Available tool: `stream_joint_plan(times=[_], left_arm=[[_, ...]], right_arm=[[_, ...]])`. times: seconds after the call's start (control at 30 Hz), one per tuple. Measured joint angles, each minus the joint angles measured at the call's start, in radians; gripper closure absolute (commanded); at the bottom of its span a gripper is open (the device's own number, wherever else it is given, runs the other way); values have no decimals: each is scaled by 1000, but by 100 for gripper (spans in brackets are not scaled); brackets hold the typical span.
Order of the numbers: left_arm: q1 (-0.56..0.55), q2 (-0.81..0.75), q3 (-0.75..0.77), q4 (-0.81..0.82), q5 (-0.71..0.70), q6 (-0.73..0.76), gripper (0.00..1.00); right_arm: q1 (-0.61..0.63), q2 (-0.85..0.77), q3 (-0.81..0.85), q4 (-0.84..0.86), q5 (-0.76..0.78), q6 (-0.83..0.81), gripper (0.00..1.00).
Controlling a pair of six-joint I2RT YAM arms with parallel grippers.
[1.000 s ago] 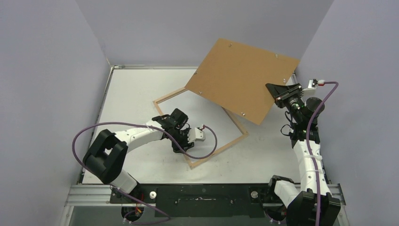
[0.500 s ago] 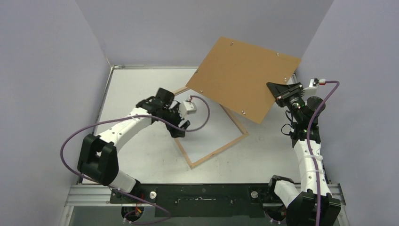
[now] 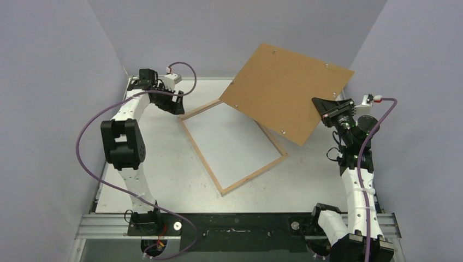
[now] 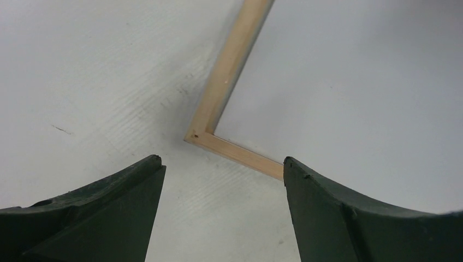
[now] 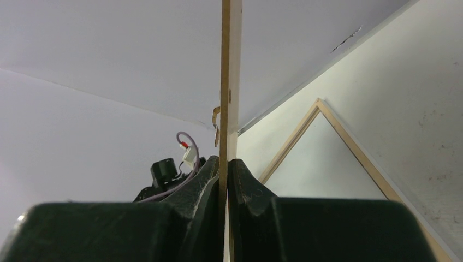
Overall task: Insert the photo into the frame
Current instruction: Adjust the photo frame at the center of the board.
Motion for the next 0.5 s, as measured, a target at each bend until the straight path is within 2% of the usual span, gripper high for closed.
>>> stream_joint_plan(times=[0.17, 0.5], left_arm=[[17, 141, 124, 13, -19, -82, 23], [8, 293, 286, 49, -21, -190, 24]], right_arm=[[0, -8, -2, -17, 2, -5, 95], [1, -27, -21, -32, 6, -9, 95]])
